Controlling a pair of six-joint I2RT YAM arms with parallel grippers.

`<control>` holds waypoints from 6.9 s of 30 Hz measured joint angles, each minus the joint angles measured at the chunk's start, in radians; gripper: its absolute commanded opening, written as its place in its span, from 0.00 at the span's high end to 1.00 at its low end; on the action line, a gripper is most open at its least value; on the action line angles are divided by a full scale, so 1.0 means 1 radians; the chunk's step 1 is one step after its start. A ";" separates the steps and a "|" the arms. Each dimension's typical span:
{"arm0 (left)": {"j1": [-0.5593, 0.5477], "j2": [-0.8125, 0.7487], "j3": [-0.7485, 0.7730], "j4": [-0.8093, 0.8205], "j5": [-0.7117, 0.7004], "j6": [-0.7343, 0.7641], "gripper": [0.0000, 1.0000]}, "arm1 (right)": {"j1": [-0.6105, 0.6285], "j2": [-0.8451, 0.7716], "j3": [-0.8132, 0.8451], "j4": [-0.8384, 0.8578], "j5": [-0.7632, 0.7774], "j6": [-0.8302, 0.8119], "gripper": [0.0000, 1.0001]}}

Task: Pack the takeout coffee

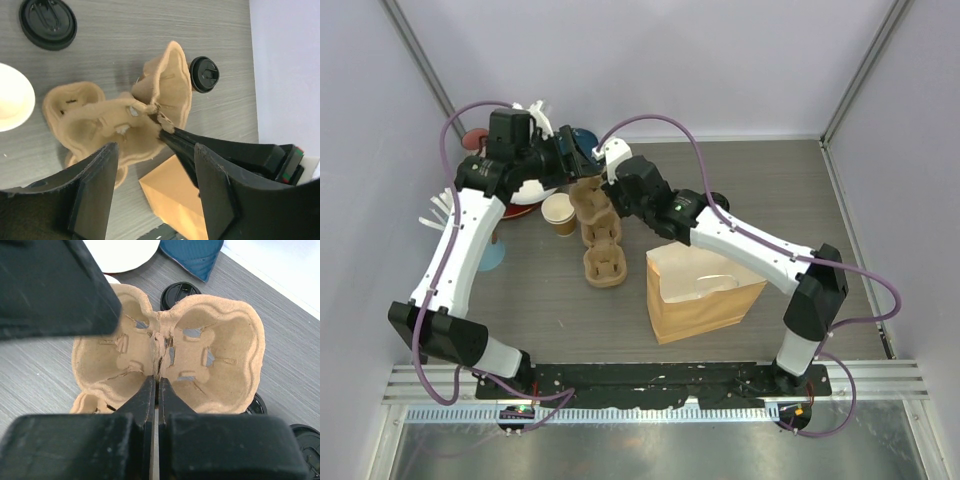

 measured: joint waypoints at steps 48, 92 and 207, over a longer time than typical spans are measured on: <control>-0.618 0.159 0.037 -0.146 0.055 0.798 1.00 | -0.012 -0.704 0.260 -0.922 0.018 0.362 0.99; -0.325 -0.373 -0.341 -0.411 -0.130 0.906 1.00 | -0.012 -0.580 0.281 -0.739 -0.181 0.308 0.99; -0.303 -0.128 -0.231 -0.115 0.197 0.281 1.00 | 0.270 -0.349 -0.393 -0.514 0.068 0.378 0.99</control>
